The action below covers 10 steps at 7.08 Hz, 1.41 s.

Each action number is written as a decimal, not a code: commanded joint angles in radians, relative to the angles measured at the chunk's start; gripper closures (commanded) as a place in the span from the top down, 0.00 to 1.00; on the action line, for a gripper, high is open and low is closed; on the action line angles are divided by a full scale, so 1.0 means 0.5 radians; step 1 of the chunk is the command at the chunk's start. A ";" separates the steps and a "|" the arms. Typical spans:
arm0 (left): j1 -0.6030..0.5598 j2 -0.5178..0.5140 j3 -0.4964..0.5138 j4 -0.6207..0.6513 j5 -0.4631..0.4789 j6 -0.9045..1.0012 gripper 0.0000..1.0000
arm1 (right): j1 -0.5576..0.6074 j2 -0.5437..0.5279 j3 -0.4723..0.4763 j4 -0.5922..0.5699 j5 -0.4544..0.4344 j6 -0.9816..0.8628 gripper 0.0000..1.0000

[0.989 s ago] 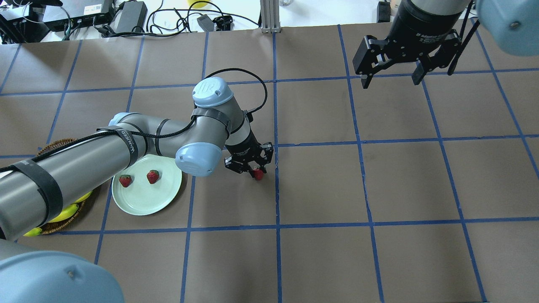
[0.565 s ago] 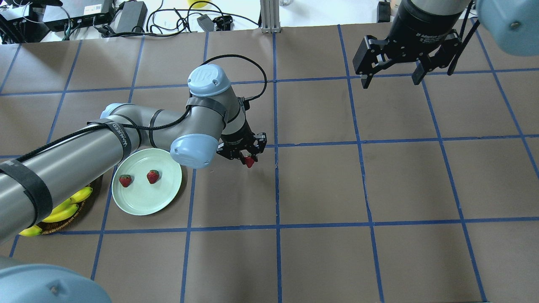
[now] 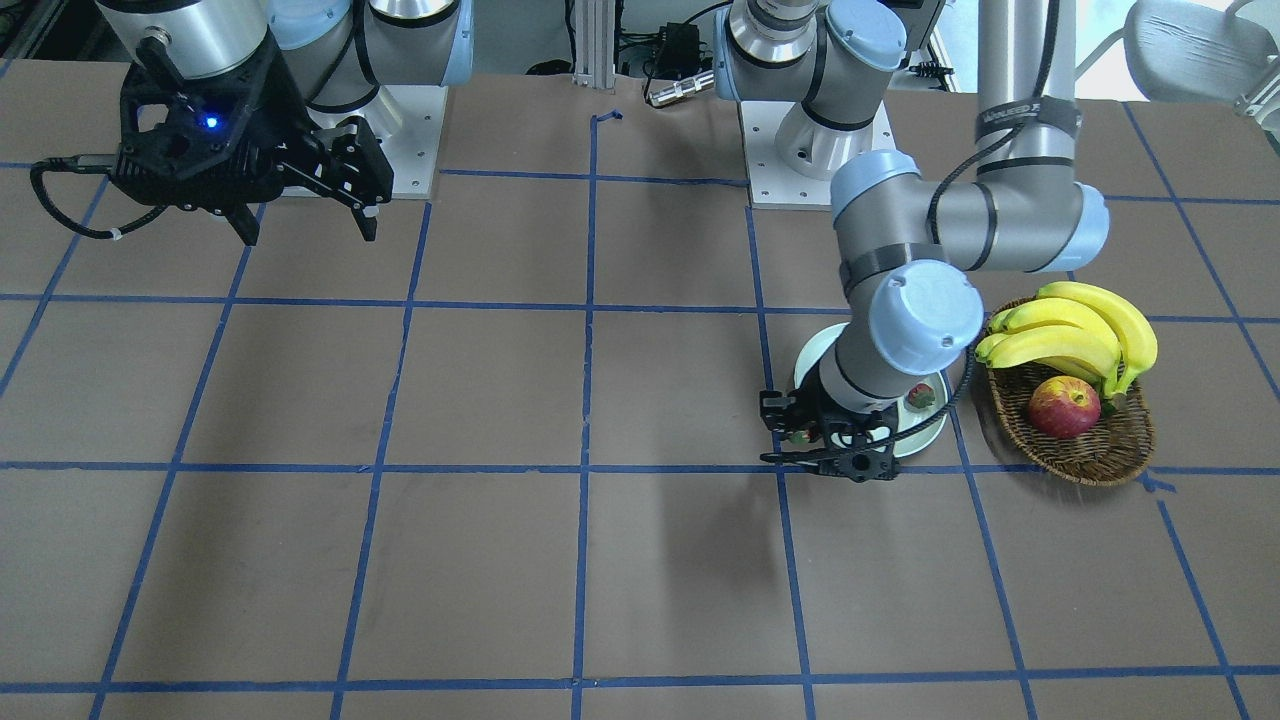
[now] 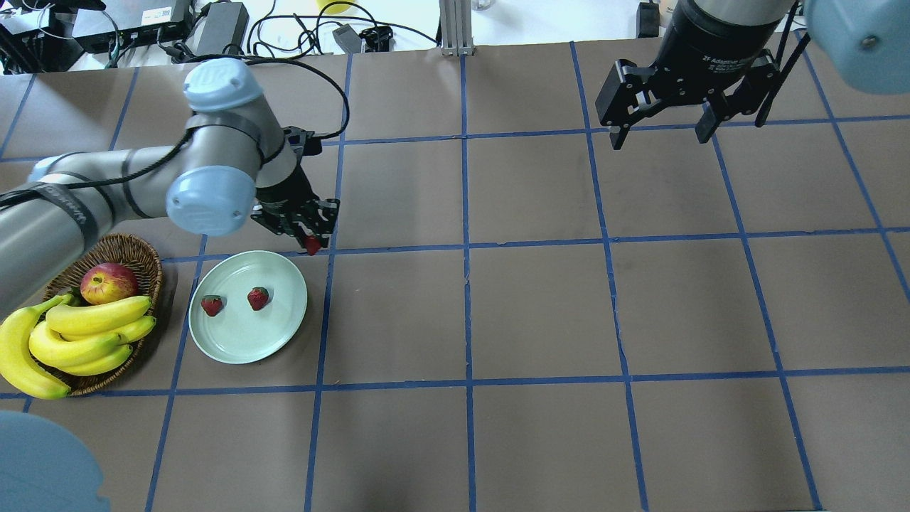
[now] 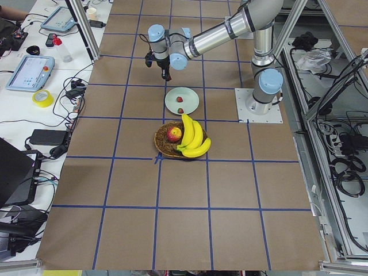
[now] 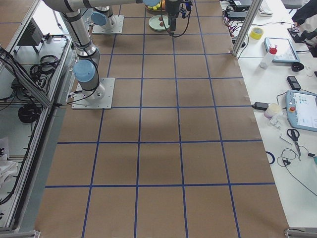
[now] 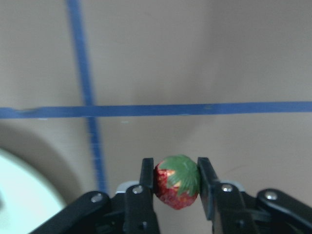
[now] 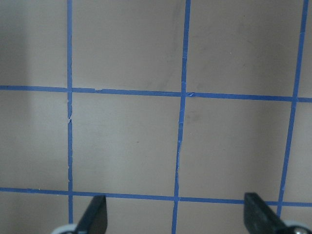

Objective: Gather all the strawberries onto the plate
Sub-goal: 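Lower the strawberry onto the plate and open the left gripper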

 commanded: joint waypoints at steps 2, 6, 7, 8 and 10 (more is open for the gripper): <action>0.322 0.054 0.016 -0.265 0.130 0.330 0.00 | 0.000 0.000 0.000 0.000 0.000 0.000 1.00; 0.338 -0.001 -0.116 -0.259 0.147 0.385 0.63 | 0.000 0.000 0.000 0.000 -0.003 0.000 1.00; 0.338 0.008 -0.125 -0.244 0.147 0.367 1.00 | 0.000 0.000 0.000 0.000 -0.003 0.000 1.00; 0.338 0.039 -0.119 -0.244 0.153 0.376 1.00 | 0.000 0.000 0.000 0.000 -0.003 0.000 1.00; 0.304 0.118 0.042 -0.277 0.141 0.391 1.00 | 0.000 0.000 0.000 0.000 0.000 0.000 1.00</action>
